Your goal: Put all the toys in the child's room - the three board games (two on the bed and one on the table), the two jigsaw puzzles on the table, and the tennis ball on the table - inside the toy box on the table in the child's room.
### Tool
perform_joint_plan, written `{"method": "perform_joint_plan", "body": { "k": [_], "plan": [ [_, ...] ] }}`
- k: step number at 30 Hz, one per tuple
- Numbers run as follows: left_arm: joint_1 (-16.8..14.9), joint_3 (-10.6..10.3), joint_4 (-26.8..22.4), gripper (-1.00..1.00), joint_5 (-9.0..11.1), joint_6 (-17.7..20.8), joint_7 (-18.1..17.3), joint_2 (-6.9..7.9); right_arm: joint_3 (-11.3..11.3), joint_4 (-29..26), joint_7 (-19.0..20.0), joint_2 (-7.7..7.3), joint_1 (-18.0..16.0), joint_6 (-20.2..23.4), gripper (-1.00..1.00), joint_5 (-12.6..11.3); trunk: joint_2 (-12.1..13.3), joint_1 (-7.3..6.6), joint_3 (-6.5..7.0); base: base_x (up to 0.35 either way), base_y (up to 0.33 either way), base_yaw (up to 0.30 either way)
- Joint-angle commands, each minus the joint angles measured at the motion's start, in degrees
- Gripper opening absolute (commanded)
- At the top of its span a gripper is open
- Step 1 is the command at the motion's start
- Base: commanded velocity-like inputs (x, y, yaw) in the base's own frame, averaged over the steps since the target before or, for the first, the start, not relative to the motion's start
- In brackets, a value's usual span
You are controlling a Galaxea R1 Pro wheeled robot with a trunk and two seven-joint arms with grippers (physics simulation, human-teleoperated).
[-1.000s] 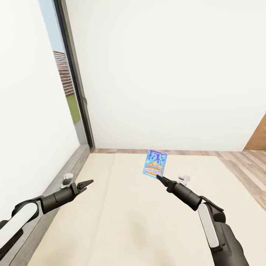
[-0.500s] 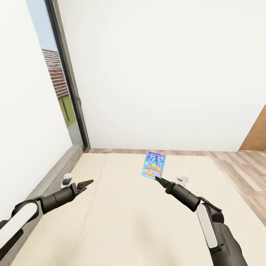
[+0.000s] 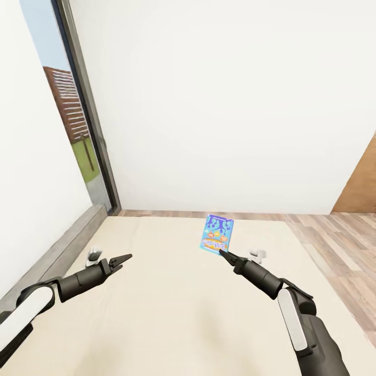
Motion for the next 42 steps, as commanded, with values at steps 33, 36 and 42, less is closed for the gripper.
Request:
{"method": "perform_joint_plan", "body": {
  "k": [33, 36, 42],
  "plan": [
    [-0.07, -0.07, 0.00, 1.00, 0.28, 0.14, -0.02, 0.05, 0.65, 0.07, -1.82, 0.06, -0.06, 0.47, -1.00, -0.51, -0.14, 0.04, -0.13, 0.000, -0.299, 0.000],
    [-0.07, -0.07, 0.00, 1.00, 0.28, 0.14, -0.02, 0.06, 0.71, 0.06, -1.84, 0.06, -0.06, 0.47, -1.00, -0.51, -0.14, 0.04, -0.13, 0.000, -0.299, 0.000],
    [-0.07, -0.07, 0.00, 1.00, 0.28, 0.14, -0.02, 0.06, 1.20, 0.07, -1.85, 0.06, -0.06, 0.47, -1.00, -0.51, -0.14, 0.04, -0.13, 0.000, -0.299, 0.000]
  ]
}}
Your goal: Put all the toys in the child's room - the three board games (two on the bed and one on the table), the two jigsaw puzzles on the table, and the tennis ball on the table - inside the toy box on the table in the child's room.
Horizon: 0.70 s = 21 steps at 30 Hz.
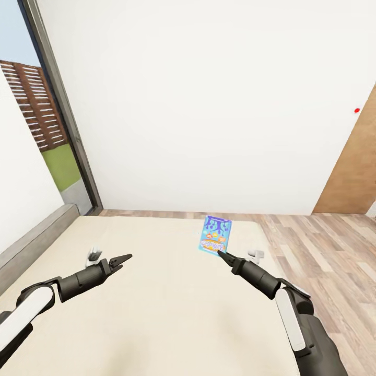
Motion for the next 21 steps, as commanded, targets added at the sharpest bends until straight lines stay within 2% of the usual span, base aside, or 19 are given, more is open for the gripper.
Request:
{"method": "perform_joint_plan", "body": {
  "k": [1, 21],
  "plan": [
    [-0.07, -0.07, 0.00, 1.00, 0.28, 0.14, -0.02, 0.06, -0.09, -0.01, 0.15, 0.06, -0.06, 0.46, -1.00, -0.49, -0.14, 0.04, -0.13, 0.000, -0.299, 0.000],
    [-0.07, -0.07, 0.00, 1.00, 0.28, 0.14, -0.02, 0.02, 0.10, -0.01, 0.15, 0.06, -0.06, 0.46, -1.00, -0.49, -0.14, 0.04, -0.13, 0.000, -0.290, 0.000]
  ]
}}
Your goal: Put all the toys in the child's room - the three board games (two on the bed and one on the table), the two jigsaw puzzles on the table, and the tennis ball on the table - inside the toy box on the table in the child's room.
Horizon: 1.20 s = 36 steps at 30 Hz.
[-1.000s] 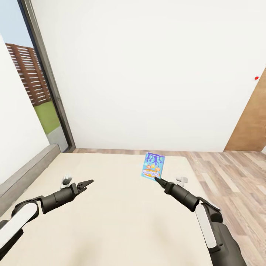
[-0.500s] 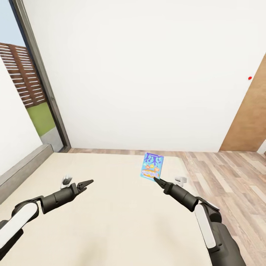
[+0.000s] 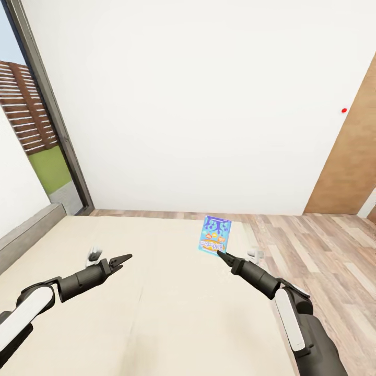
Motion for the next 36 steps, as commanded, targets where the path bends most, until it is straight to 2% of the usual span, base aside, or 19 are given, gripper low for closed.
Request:
{"method": "perform_joint_plan", "body": {
  "k": [1, 11, 36],
  "plan": [
    [-0.07, -0.07, 0.00, 1.00, 0.28, 0.14, -0.04, 0.07, -0.14, -0.02, 0.15, 0.06, -0.06, 0.47, -1.00, -0.49, -0.14, 0.04, -0.13, 0.000, -0.242, 0.000],
    [-0.07, -0.07, 0.00, 1.00, 0.28, 0.16, -0.07, 0.08, -0.14, 0.62, 0.07, 0.06, -0.06, 0.47, -1.00, -0.43, -0.14, 0.04, -0.13, -0.001, -0.271, 0.000],
    [-0.07, -0.07, 0.00, 1.00, 0.28, 0.14, -0.04, 0.06, -0.14, 0.74, 0.09, 0.08, -0.06, 0.47, -1.00, -0.40, -0.14, 0.04, -0.13, -0.040, -0.104, 0.000]
  ]
}}
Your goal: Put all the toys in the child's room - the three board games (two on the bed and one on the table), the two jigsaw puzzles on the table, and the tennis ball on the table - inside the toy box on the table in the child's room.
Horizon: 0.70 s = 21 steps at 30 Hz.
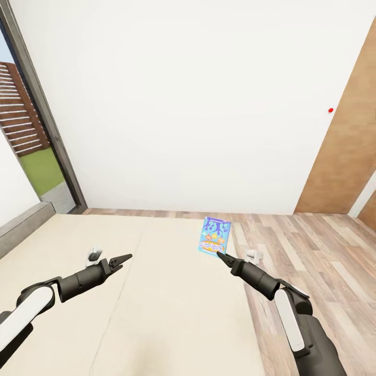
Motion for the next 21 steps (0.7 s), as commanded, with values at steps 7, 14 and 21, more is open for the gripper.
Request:
{"method": "perform_joint_plan", "body": {
  "k": [7, 14, 21],
  "plan": [
    [-0.07, -0.07, 0.00, 1.00, 0.27, 0.14, -0.03, 0.01, -0.15, 0.03, 0.13, 0.07, -0.06, 0.43, -1.00, -0.32, -0.13, 0.03, -0.13, -0.080, -0.091, 0.000],
    [-0.07, -0.07, 0.00, 1.00, 0.30, 0.14, -0.02, 0.01, -0.15, 0.02, 0.18, 0.04, -0.06, 0.43, -1.00, -0.34, -0.13, 0.03, -0.13, -0.045, -0.222, 0.000],
    [-0.07, -0.07, 0.00, 1.00, 0.29, 0.14, -0.01, 0.00, -0.15, 0.03, 0.21, 0.04, -0.06, 0.36, -1.00, -0.40, -0.13, 0.03, -0.13, -0.011, -0.264, 0.000]
  ]
}}
